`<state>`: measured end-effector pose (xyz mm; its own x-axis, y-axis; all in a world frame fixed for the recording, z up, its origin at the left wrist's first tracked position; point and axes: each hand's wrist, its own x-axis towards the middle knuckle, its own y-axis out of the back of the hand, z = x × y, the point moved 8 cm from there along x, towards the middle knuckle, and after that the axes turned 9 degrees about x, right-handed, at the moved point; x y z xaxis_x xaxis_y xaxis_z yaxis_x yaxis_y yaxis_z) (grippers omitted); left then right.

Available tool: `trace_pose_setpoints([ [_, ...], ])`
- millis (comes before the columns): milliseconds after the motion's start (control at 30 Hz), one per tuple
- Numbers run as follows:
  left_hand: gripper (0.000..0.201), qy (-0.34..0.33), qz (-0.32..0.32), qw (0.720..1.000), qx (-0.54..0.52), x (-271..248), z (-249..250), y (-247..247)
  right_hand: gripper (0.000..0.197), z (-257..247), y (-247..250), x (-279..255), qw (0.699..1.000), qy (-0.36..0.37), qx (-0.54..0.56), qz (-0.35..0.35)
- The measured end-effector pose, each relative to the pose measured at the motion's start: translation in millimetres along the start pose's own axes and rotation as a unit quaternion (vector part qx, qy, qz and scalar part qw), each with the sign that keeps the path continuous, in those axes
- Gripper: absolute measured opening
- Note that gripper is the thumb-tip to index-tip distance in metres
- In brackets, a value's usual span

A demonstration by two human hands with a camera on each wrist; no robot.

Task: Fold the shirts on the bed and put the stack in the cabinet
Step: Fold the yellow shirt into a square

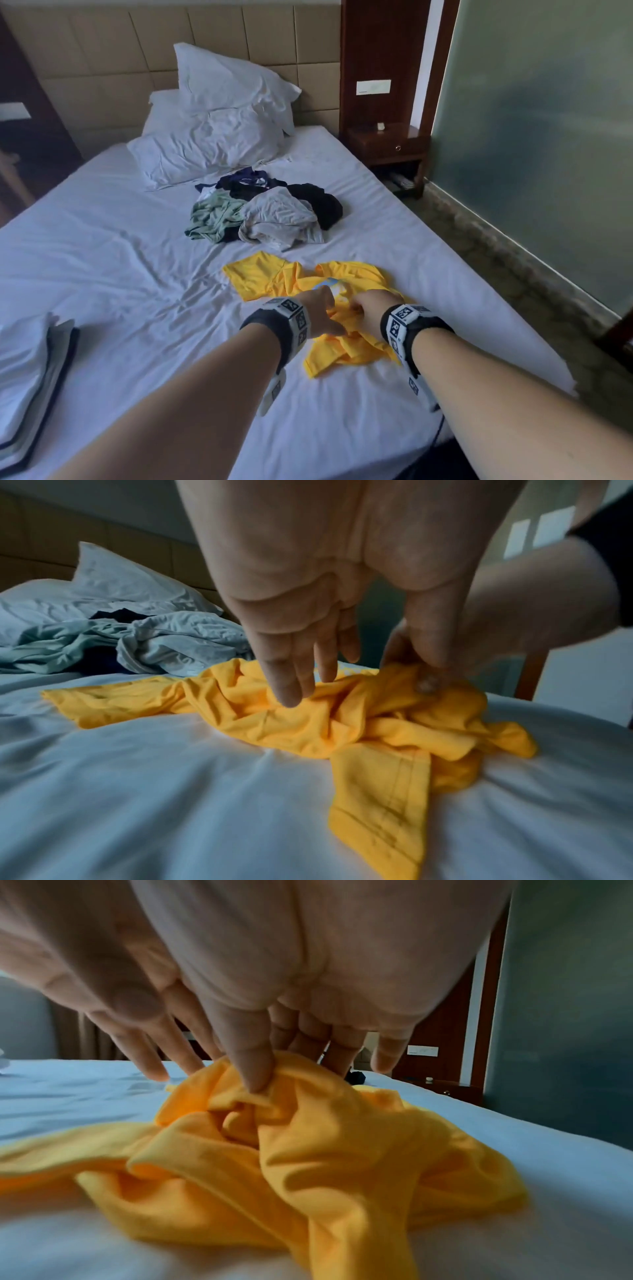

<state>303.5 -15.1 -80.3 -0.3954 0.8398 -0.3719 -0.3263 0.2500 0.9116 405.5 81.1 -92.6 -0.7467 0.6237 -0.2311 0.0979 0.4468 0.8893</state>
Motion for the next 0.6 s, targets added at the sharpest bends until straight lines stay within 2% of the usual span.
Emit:
trace_pose_setpoints([
  [67,0.072,-0.002,0.003,1.0,-0.009,9,5,-7,0.019,-7,14,1,0.998,0.011,0.054,0.012],
  [133,0.054,-0.01,0.042,0.999,-0.009,17,8,7,0.017,-14,35,1,0.994,0.029,0.097,0.04],
  [200,0.024,-0.008,0.114,0.993,-0.01,22,9,42,0.016,-17,59,-2,0.992,0.033,0.114,0.052],
  [233,0.016,-0.003,0.149,0.988,-0.038,18,9,65,0.013,-19,67,-5,0.992,0.033,0.111,0.041],
  [333,0.011,-0.002,0.245,0.963,-0.113,-2,4,136,0.022,-13,80,-12,0.996,0.003,0.091,0.003],
  [400,0.011,0.002,0.287,0.944,-0.162,-23,-4,174,0.024,-11,94,-15,0.989,-0.001,0.144,0.019],
  [500,0.009,0.04,0.299,0.931,-0.207,-55,-32,203,0.013,-27,132,-24,0.946,0.035,0.304,0.105],
  [567,0.006,0.039,0.245,0.93,-0.272,-69,-50,204,0.011,-47,161,-36,0.913,0.066,0.366,0.168],
  [600,0.003,0.017,0.218,0.918,-0.33,-78,-54,203,0.011,-62,174,-41,0.906,0.086,0.374,0.181],
])
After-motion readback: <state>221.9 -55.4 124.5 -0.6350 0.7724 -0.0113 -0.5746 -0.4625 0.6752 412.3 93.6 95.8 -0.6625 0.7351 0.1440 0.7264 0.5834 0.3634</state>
